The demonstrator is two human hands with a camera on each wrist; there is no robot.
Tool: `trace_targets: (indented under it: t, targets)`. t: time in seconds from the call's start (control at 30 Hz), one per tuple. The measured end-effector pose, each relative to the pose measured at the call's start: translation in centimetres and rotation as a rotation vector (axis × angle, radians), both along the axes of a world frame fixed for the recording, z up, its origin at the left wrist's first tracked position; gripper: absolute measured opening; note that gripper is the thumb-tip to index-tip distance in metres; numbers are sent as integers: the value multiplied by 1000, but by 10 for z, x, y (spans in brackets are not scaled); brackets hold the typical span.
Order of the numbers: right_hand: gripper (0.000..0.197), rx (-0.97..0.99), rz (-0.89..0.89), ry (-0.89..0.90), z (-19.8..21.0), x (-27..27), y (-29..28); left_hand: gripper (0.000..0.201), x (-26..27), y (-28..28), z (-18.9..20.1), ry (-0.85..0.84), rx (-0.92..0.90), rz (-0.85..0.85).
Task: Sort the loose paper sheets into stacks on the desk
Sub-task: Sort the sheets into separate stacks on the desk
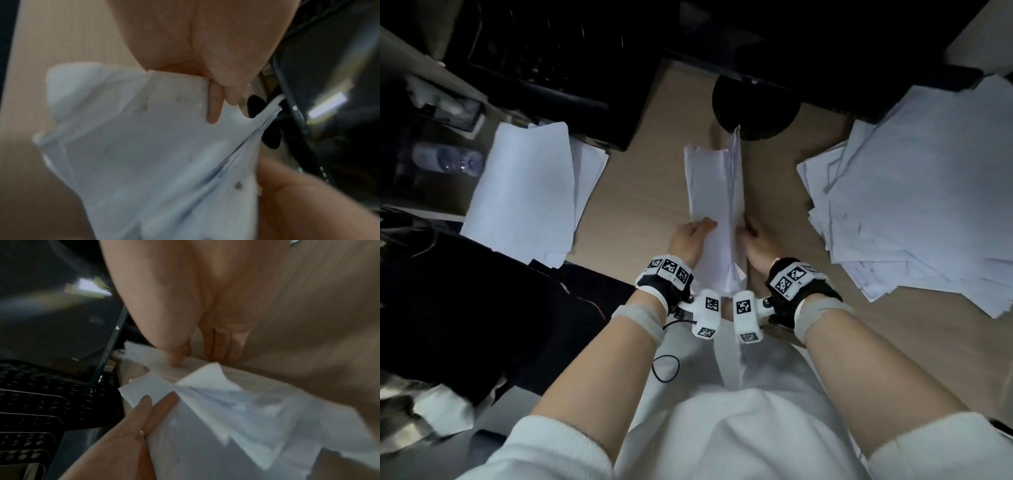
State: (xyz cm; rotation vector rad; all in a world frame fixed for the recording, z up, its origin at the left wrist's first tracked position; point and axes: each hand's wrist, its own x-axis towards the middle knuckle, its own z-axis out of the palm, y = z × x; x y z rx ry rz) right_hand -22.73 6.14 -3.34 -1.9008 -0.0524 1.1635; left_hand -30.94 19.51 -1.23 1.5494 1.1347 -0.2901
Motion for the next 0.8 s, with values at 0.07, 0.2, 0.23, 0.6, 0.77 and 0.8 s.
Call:
trace_targets:
  t: [0.07,0.2,0.23,0.6,0.77,0.8]
  targets:
    - [55,32,-46,-14,1,-2,1,27,0,4,-5,5,12,-54]
    - [29,142,-159,58,9,-2,9,35,2,10,-4,-42,-45,-109]
    - [27,151,-158,56,11,-2,10,36,2,12,-3,-60,-59,-107]
    - [15,175,-213,139,22,-9,27,47,5,34,-6,-52,-174,-61]
    - [59,57,-142,-28,7,-17,25,48,3,35,-10,-73,-199,-49]
    - [65,25,-119,-77,5,-20,24,46,3,34,-11,-66,-198,-61]
